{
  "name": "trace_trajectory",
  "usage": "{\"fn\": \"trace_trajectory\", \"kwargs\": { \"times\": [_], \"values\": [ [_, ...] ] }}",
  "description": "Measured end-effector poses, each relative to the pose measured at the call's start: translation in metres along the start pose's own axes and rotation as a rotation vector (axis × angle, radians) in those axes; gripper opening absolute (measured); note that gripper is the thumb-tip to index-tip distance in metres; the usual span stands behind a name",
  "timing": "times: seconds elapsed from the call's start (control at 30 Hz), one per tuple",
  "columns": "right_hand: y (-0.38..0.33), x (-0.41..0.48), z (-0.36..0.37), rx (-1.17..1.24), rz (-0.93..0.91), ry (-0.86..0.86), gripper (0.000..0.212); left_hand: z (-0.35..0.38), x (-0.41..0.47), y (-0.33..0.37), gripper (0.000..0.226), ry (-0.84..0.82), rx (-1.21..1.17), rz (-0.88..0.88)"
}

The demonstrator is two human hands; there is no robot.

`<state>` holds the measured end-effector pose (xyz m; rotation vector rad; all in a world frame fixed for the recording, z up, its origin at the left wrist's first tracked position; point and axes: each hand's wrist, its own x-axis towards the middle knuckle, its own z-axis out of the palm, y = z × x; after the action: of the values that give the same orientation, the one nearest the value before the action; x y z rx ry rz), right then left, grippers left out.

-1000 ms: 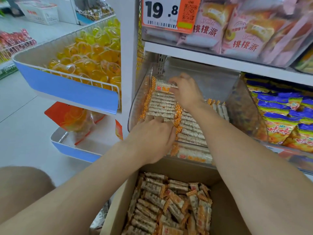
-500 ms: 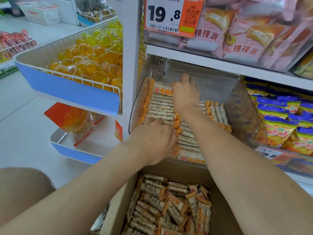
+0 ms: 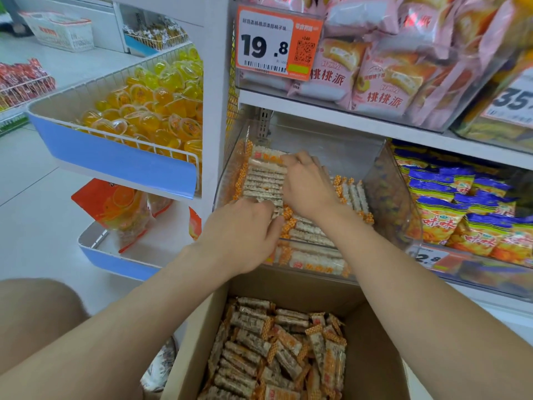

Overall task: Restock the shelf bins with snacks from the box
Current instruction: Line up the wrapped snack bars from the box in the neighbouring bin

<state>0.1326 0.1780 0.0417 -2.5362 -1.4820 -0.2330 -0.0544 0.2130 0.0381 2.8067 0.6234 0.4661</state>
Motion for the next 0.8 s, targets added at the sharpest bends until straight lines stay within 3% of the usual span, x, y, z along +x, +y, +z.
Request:
{"fn": "trace_trajectory", "kwargs": {
  "times": [0.17, 0.27, 0.33, 0.5, 0.57, 0.8],
  "values": [
    [-0.002, -0.08, -0.03, 0.271, -0.104, 0.237, 0.032, -0.012, -0.02, 0.007, 0.016, 0.219, -0.087, 0.075],
    [-0.008, -0.147, -0.046, 0.358, -0.226, 0.247, 0.025, -0.019, -0.044, 0.018, 0.017, 0.238, -0.11, 0.053],
    [-0.008, -0.186, -0.039, 0.33, -0.234, 0.062, 0.02, -0.011, -0.063, 0.023, 0.023, 0.074, -0.083, 0.03],
    [0.003, -0.234, 0.026, 0.125, -0.097, -0.703, 0.02, 0.056, -0.089, 0.032, 0.02, -0.715, 0.199, 0.092],
    [0.012, -0.244, 0.062, 0.096, -0.052, -0.915, 0.018, 0.093, -0.095, 0.03, 0.029, -0.907, 0.192, 0.077],
    [0.04, -0.288, 0.169, 0.2, 0.133, -1.115, 0.025, 0.207, -0.139, 0.005, 0.041, -1.246, 0.095, -0.031]
  ]
}}
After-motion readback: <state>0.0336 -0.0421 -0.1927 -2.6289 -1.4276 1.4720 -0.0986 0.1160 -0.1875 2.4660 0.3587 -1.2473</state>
